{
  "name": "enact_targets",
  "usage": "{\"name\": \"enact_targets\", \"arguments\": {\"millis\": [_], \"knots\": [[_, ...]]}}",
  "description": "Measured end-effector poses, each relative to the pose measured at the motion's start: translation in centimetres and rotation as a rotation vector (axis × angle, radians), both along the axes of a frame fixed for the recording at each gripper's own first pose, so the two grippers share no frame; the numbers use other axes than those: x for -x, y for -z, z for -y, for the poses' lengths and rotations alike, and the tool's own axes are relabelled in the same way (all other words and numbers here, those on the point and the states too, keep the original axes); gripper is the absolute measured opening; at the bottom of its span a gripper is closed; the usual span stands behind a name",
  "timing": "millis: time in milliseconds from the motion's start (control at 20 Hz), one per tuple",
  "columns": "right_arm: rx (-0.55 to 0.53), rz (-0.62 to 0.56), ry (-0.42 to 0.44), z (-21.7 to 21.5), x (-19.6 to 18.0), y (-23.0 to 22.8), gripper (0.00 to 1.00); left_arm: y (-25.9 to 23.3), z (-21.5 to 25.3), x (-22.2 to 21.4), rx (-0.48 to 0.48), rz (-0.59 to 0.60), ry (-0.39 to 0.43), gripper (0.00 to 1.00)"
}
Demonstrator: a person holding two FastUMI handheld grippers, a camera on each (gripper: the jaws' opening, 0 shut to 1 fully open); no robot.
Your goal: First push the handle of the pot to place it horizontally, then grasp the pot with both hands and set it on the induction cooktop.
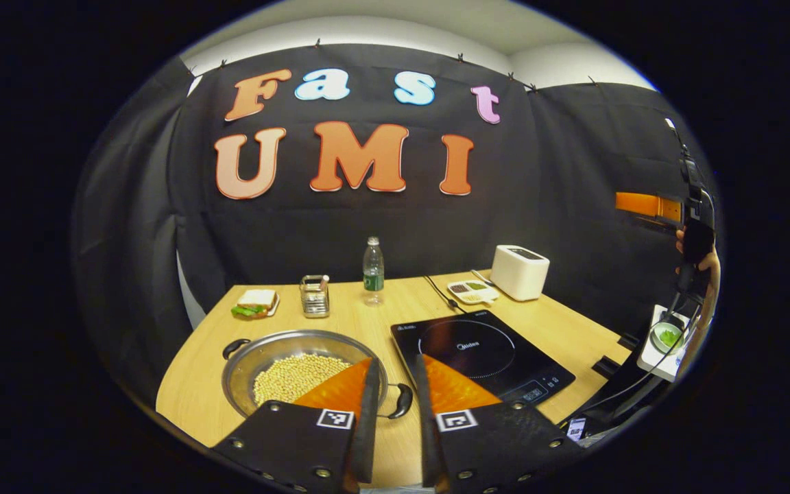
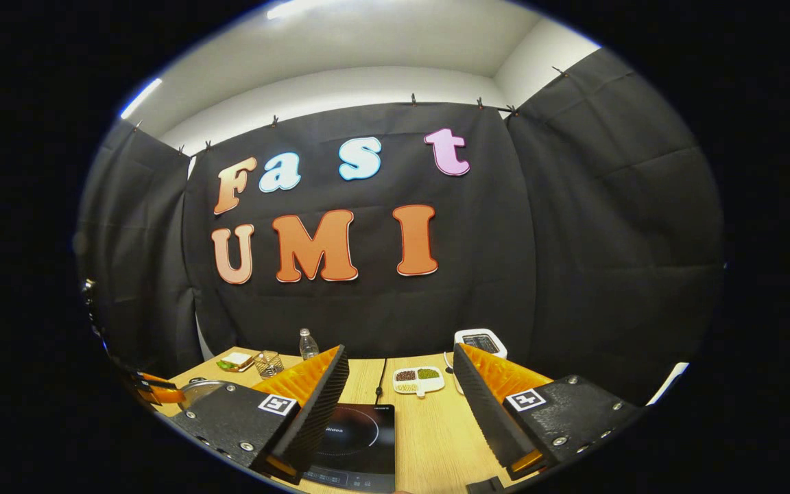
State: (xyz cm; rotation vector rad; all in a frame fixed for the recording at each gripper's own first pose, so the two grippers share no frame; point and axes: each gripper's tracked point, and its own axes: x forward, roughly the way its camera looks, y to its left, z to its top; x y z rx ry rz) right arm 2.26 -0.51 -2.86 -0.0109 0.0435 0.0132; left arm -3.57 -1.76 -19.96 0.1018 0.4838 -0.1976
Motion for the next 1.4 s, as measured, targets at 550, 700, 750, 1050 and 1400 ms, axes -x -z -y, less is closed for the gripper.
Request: {"name": "enact_targets", "arguments": {"millis": [550, 700, 750, 1050, 1400], "knots": [[-0.005, -0.009, -0.006, 0.3, 0.2, 0.8, 0.95, 8.8, -0.1, 5.4, 0.017, -0.248, 0.011, 0.02], [-0.006, -0.020, -0.014, 0.2, 0.0, 1.3, 0.95, 11.2, -0.8, 6.6, 0.012, -0.307, -0.009, 0.02], [-0.009, -0.024, -0.017, 0.1, -0.1, 1.5, 0.95, 11.9, -0.9, 6.8, 0.015, -0.325, -0.012, 0.01], [-0.024, -0.068, -0.026, 0.3, -0.4, 3.3, 0.95, 14.4, -1.9, 6.1, 0.016, -0.371, -0.047, 0.02], [-0.059, -0.087, -0.019, 1.3, -0.5, 3.2, 0.95, 15.4, -2.9, 3.3, -0.020, -0.372, -0.072, 0.03]]}}
